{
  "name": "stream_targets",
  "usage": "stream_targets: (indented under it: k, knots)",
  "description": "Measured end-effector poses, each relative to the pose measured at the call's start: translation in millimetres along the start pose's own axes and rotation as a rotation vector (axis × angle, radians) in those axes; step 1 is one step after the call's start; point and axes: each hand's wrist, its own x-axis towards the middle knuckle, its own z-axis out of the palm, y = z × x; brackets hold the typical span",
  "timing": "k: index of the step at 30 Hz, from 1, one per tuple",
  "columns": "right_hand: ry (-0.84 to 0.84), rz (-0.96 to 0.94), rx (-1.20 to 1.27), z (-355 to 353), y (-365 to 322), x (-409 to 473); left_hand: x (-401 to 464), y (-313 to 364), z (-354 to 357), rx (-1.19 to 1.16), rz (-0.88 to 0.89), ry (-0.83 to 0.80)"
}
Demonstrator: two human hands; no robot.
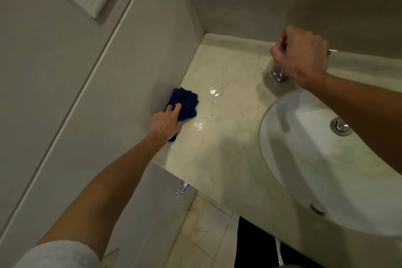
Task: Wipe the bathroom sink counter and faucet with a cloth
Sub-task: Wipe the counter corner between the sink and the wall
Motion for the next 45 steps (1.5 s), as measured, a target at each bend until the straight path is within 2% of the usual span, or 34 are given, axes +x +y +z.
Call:
stream_targets:
  k: [7,13,24,30,34,38,40,42,45]
  knots:
    - [-0.008,-0.019,-0.034,0,-1,1,-62,17,24,-0.200,-0.292,0.030]
    - [-0.018,-0.032,-0.035,-2,-1,1,-93,76,15,-0.428,-0.527,0.080]
    - [-0.051,-0.013,-0.031,-8,-5,-1,-120,265,-30,-0.711,-0.570,0.027]
    - [-0.047,-0.014,-0.056,-8,-6,-1,-104,335,-66,-1.131,-0.510,0.034]
    - [-0.044,-0.012,-0.049,-5,-4,0,-87,322,-79,-1.367,-0.463,0.110]
    - [-0.040,-0.026,-0.046,-5,-3,0,-83,250,-93,-1.330,-0.474,0.241]
    - [-0.047,-0.024,-0.043,-3,-3,0,-87,199,-92,-1.204,-0.496,0.299]
    - [-0.042,-0.020,-0.043,-2,-3,1,-92,149,-84,-0.981,-0.549,0.331]
    - [-0.043,-0.021,-0.050,-1,-2,2,-102,89,-59,-0.650,-0.645,0.290]
